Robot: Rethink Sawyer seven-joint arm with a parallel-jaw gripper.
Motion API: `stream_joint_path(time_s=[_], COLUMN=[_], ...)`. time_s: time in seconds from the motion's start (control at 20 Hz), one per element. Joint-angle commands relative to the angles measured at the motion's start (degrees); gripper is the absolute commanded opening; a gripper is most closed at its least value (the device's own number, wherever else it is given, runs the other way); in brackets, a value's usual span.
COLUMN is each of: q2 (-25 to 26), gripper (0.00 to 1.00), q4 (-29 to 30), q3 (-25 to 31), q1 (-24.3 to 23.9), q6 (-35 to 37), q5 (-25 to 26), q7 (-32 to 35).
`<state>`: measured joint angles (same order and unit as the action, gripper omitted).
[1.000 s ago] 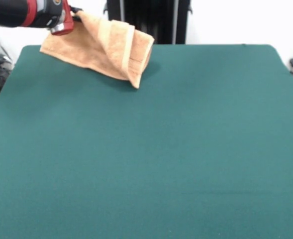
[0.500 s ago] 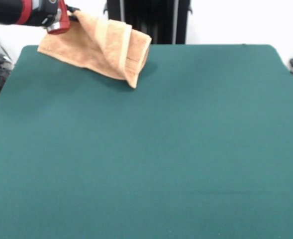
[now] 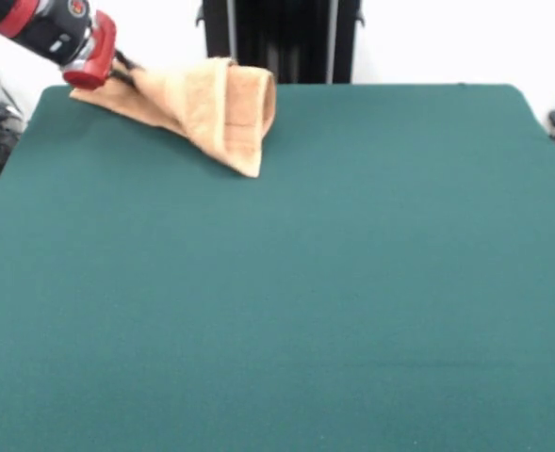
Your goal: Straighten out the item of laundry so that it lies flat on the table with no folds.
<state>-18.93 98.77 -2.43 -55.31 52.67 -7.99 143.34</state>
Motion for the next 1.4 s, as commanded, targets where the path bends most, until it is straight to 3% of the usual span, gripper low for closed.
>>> stream_joint_path(time_s=[0.05,0.25,0.3,0.35,0.4,0.5,0.55,0.6,0.65,0.7,0.75,0.8,0.9,1.1,1.4], q2=[4.56,10.34,12.81,13.98,16.40,19.17,19.51,18.72,15.39,8.88,8.58,9.82,11.59,11.65,9.81], gripper=[0.00,0.00,0.00,0.00,0.00,0.00,0.00,0.00,0.00,0.00,0.00,0.00,0.00,0.00,0.00], q4=[16.37,11.93,9.78,8.49,6.80,5.26,5.04,5.30,5.38,3.91,4.08,5.23,6.33,5.91,3.72], q3=[24.36,31.18,34.29,36.06,40.07,45.90,47.45,49.25,47.75,36.31,32.07,28.64,27.09,22.55,17.28], q1=[-11.18,-17.49,-20.12,-21.42,-24.44,-28.38,-29.22,-29.60,-26.88,-16.96,-14.42,-13.09,-12.59,-8.14,-2.08], q6=[-24.35,-31.13,-34.09,-34.85,-37.73,-41.80,-43.42,-49.16,-55.24,-74.06,-81.87,-92.28,-101.01,-110.26,-112.38], q5=[3.80,19.45,26.71,31.07,39.67,53.16,57.93,67.56,73.19,71.30,66.66,60.62,57.38,54.08,51.29], q7=[-24.75,-33.02,-39.91,-42.69,-50.11,-56.95,-56.67,-54.58,-48.83,-47.27,-52.34,-61.56,-68.38,-67.30,-57.08])
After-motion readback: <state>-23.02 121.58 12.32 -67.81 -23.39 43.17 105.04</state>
